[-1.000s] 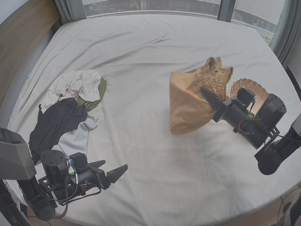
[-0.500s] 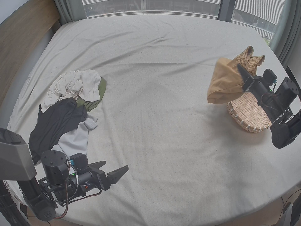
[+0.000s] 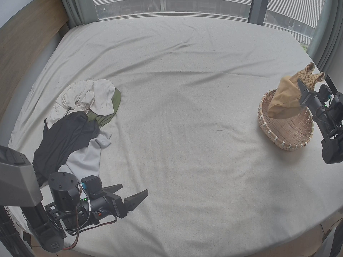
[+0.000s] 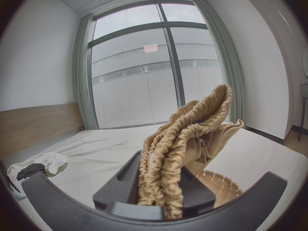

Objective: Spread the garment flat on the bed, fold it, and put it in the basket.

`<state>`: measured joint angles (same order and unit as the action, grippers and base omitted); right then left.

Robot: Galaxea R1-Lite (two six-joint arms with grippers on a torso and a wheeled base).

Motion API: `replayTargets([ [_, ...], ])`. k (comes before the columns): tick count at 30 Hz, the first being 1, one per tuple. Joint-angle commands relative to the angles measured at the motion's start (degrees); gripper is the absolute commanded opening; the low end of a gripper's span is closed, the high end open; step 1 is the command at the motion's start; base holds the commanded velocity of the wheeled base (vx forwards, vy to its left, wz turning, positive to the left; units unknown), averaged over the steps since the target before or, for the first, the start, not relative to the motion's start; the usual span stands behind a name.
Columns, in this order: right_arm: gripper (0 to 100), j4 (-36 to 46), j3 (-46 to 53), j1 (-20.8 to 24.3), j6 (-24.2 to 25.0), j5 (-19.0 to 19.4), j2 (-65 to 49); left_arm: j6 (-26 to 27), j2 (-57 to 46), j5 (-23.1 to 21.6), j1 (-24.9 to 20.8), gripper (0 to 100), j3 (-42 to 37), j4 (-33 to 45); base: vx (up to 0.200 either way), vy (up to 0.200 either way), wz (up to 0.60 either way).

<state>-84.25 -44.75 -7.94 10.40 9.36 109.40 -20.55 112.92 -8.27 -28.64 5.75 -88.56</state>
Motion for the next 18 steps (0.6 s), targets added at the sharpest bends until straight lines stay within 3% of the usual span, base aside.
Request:
replayTargets([
  [1,0,-0.7,4.4,-1.2,0.0,0.0,1.1,0.0,0.3,0.0,-0.1,100,0.1,0.0,0.0,0.0,0.0],
  [11,0,-0.8,6.3,-1.4,0.2,0.3,2.7,0.0,0.5,0.0,-0.2,100,0.4,0.0,0.0,0.0,0.0],
  [12,100,-0.7,6.5,-1.1,0.4,0.1,2.7,0.0,0.5,0.0,-0.3,100,0.5,0.0,0.0,0.0,0.0],
  [18,100,0.0,10.9,-1.2,-0.3,-0.6,0.4,0.0,0.1,0.0,-0.7,100,1.3,0.0,0.0,0.0,0.0],
])
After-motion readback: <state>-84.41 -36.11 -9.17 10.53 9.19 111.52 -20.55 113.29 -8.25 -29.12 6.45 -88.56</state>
